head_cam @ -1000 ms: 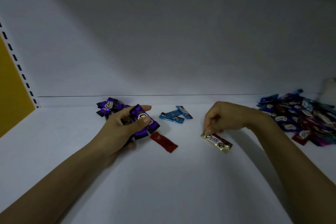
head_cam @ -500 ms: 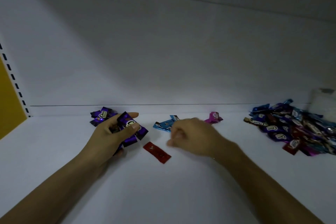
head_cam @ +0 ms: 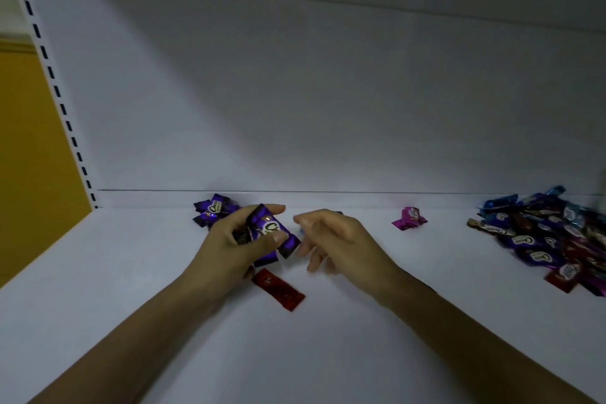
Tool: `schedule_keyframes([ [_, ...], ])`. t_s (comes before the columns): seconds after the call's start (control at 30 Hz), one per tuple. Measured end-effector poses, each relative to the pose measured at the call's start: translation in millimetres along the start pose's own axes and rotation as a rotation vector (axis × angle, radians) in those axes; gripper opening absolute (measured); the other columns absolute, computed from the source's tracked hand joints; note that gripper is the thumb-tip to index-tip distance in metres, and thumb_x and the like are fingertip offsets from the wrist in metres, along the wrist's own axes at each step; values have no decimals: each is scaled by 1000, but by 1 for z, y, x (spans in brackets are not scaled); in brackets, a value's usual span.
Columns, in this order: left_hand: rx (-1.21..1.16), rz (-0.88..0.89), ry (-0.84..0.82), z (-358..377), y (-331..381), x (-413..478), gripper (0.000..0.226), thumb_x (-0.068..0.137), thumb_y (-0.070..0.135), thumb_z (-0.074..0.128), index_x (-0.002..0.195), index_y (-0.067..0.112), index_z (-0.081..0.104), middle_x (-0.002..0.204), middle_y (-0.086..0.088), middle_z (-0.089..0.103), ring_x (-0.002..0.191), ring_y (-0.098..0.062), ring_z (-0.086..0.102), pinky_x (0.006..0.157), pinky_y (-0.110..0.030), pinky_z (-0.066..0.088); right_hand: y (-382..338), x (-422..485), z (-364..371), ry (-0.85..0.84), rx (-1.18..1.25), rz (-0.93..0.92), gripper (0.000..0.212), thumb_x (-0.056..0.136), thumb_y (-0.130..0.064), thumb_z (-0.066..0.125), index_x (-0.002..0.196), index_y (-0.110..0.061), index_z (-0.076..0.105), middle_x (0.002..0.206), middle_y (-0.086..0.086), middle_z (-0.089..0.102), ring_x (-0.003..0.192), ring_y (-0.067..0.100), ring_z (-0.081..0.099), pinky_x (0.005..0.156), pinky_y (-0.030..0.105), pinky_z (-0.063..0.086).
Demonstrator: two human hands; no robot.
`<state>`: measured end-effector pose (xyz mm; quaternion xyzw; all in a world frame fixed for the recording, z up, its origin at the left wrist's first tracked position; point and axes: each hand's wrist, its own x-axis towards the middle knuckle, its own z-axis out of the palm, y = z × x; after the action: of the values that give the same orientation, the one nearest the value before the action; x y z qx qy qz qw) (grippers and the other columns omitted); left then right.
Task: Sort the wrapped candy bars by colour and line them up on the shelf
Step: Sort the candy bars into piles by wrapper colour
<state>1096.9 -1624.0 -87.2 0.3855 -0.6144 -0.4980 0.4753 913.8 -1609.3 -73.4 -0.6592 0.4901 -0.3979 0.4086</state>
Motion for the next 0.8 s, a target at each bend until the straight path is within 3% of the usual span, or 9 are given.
schedule_keyframes([
  [0.1,-14,23,-61,4,0,-3,38,70,24,73,108,26,69,95,-5,74,87,-19,70,74,-27,58,0,-5,2,-28,17,-72,6,91,-18,62,92,-18,68,67,-8,69,56,4,62,51,15,46],
  [0.17,-49,5,-36,5,1,-1,24,77,19,71,97,32,73,89,1,74,75,-14,68,64,-21,55,0,-4,1,40,74,-77,8,91,-11,60,91,-12,68,60,-9,67,52,3,59,50,15,45],
  [0.23,-112,-30,44,0,2,4,32,86,7,64,92,36,75,84,4,70,62,-9,60,51,-18,47,1,-1,-3,159,138,-31,10,93,-10,57,92,-10,67,57,-8,66,47,3,55,47,15,43],
  [0.33,-322,-38,270,-19,5,15,38,89,-1,59,113,28,67,96,-1,68,64,-7,62,49,-16,48,0,11,-5,228,196,60,11,93,-12,56,90,-9,66,58,-4,66,44,5,52,44,15,42],
  [0.5,-491,-24,575,-51,1,22,68,90,6,61,146,25,26,95,9,70,81,-5,66,52,-14,52,-11,58,26,118,150,129,14,93,-10,57,82,-15,64,62,0,66,40,4,53,41,15,41],
  [0.57,-473,-14,608,-55,0,21,54,89,9,64,136,19,38,95,6,69,73,-2,66,51,-13,51,-15,81,42,102,124,119,12,93,-10,57,84,-13,63,61,0,65,38,3,52,40,15,39],
  [0.63,-372,-5,611,-56,-3,22,23,86,13,68,106,13,55,87,-1,65,63,-3,63,48,-15,48,-18,103,55,98,100,110,9,92,-10,58,85,-11,63,63,2,64,35,3,51,37,14,35],
  [0.7,-295,21,574,-54,-4,22,13,84,14,70,89,12,58,74,-1,63,60,-6,60,47,-17,46,-16,119,64,132,30,124,7,89,-11,62,84,-10,66,63,4,64,35,4,51,35,13,34],
  [0.8,-270,60,504,-51,-3,21,10,85,10,69,93,11,62,68,6,71,59,-4,66,43,-15,44,-3,133,70,171,-395,122,4,83,-20,68,84,-16,67,78,1,67,67,13,65,58,21,49],
])
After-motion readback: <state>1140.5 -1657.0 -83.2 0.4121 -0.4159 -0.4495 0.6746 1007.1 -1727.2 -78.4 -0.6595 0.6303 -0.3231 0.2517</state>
